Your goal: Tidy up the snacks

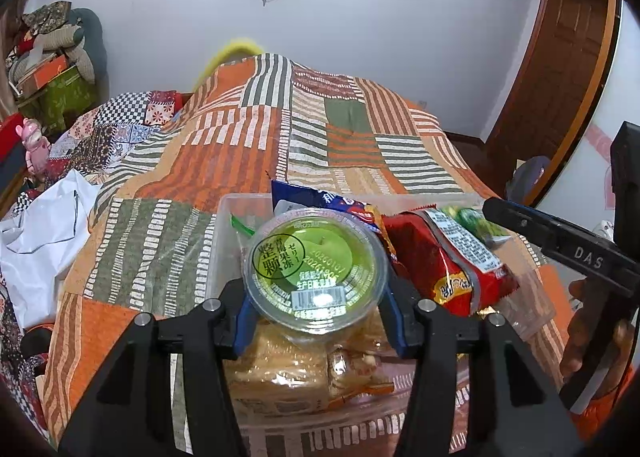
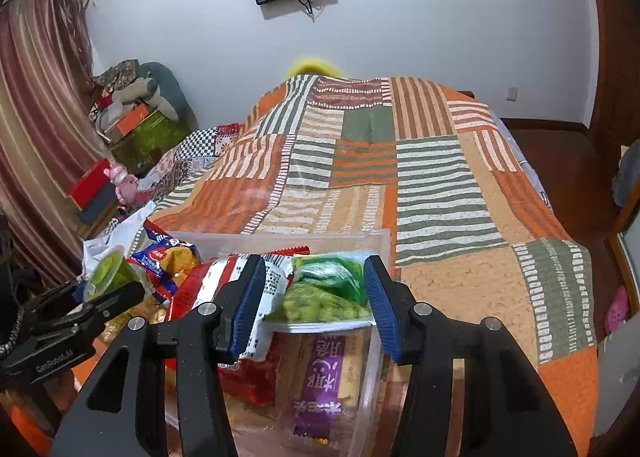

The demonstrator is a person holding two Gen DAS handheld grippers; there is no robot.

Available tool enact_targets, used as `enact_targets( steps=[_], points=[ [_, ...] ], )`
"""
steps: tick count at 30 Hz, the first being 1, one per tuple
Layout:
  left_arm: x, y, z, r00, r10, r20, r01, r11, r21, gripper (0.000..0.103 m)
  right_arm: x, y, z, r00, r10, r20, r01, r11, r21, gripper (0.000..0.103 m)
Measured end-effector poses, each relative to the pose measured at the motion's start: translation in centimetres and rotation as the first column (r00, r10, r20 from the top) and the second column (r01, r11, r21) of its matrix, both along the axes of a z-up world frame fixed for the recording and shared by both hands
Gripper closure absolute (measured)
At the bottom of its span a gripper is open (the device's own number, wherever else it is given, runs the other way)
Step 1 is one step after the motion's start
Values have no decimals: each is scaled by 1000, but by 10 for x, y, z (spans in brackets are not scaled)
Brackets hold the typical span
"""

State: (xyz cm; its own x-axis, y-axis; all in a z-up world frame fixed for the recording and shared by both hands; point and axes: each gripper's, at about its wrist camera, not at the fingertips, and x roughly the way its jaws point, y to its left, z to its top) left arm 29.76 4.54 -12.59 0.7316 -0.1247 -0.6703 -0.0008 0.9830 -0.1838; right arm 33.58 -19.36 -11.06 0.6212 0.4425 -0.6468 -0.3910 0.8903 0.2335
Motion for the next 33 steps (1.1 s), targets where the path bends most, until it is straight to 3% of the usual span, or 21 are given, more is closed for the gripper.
enact_targets(
  steps=[5, 16, 27, 33],
  points=[
    [-11, 0, 9, 999, 3, 45, -4, 1000, 7, 32, -8, -2, 3, 1000, 11, 2, -11, 1000, 0, 53],
    [-59, -9, 60, 981, -29, 192, 19, 999, 50, 31, -55, 2, 47, 990, 57, 125, -58, 998, 3, 52],
    [-131, -9, 117, 931, -37, 364, 19, 998, 52, 26, -129, 0, 100, 938, 90, 336, -93, 996, -6, 47],
    [-171, -12, 136, 887, -21, 461, -13, 997, 70, 8, -158, -7, 109, 913, 38, 405, -61, 997, 45, 27]
  ],
)
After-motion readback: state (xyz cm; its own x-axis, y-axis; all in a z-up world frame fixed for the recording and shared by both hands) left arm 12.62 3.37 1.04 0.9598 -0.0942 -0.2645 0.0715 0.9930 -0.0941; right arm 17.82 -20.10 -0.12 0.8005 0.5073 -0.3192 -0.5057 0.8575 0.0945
